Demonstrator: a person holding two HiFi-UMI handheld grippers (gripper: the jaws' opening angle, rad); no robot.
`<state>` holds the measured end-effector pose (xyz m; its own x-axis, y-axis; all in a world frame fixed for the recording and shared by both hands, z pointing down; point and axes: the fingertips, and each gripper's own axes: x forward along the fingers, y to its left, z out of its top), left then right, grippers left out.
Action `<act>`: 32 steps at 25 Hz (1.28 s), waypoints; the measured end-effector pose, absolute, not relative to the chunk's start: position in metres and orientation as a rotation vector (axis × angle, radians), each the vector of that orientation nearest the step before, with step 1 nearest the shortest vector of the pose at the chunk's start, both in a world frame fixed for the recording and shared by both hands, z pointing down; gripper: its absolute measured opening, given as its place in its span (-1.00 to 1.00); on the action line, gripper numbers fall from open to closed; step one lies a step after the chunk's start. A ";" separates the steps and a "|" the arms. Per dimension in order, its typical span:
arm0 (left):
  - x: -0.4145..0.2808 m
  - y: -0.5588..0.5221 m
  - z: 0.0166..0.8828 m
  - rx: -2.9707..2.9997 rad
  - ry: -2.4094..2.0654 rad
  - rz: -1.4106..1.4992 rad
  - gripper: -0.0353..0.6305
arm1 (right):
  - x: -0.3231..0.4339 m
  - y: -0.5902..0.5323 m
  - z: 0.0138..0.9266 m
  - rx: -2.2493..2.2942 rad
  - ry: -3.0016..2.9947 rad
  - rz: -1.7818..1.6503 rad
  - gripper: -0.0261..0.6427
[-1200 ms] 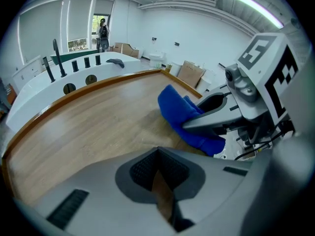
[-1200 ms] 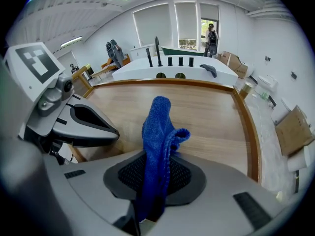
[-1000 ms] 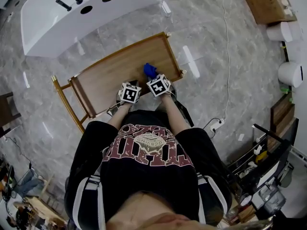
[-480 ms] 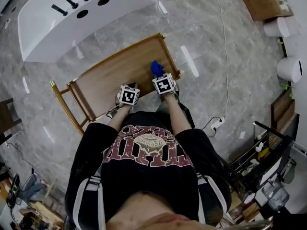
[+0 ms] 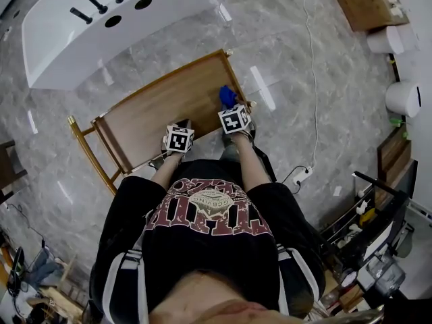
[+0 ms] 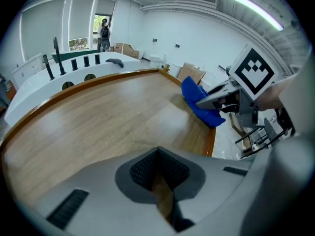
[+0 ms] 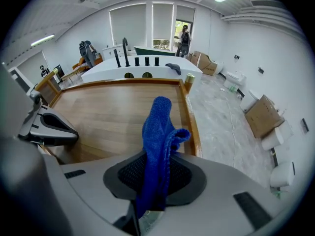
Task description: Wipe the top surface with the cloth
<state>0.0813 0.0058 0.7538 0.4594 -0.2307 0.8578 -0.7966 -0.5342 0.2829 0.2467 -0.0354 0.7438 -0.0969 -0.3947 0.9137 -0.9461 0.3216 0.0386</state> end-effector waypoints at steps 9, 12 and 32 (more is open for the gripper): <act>0.081 0.008 0.754 2.012 -0.868 0.996 -0.75 | 0.274 -0.031 0.743 1.262 -1.570 0.672 -0.67; 0.081 0.006 0.753 2.018 -0.870 0.985 -0.75 | 0.281 -0.031 0.742 1.256 -1.531 0.622 -0.67; 0.074 0.007 0.750 2.009 -0.889 0.921 -0.75 | 0.287 -0.037 0.736 1.318 -1.480 0.653 -0.67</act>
<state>0.0737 0.0071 0.7504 0.5021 -0.2771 0.8192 -0.8091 -0.4851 0.3318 0.2870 -0.0373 0.7362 0.1025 -0.3969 0.9121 -0.9413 0.2579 0.2180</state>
